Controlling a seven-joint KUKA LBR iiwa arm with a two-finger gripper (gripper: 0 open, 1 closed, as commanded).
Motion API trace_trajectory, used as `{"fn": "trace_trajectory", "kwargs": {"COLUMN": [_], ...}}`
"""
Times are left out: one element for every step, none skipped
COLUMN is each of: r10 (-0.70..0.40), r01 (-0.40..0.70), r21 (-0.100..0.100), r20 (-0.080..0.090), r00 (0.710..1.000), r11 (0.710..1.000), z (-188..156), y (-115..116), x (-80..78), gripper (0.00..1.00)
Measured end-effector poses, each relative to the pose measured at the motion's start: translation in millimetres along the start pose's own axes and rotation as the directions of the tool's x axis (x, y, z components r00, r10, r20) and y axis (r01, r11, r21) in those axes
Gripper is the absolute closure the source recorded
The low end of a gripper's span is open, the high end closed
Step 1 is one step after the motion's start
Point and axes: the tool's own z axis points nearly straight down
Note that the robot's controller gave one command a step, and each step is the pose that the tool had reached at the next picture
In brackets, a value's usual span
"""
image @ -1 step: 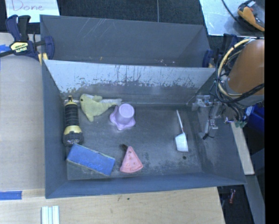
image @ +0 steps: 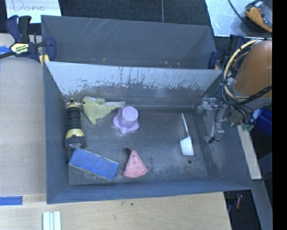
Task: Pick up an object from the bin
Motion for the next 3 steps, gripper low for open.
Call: {"fn": "trace_trajectory", "kwargs": {"r10": [-0.027,-0.292,-0.168], "r01": [0.027,0.292,0.168], "r21": [0.003,0.008,0.001], "r20": [0.006,0.015,0.004], "r00": [1.0,0.956,0.986], "r11": [1.0,0.956,0.986], "z": [13,-57,50], "y": [10,50,18], "x": [8.0,15.1,53.9], "gripper": [0.0,0.0,0.0]}}
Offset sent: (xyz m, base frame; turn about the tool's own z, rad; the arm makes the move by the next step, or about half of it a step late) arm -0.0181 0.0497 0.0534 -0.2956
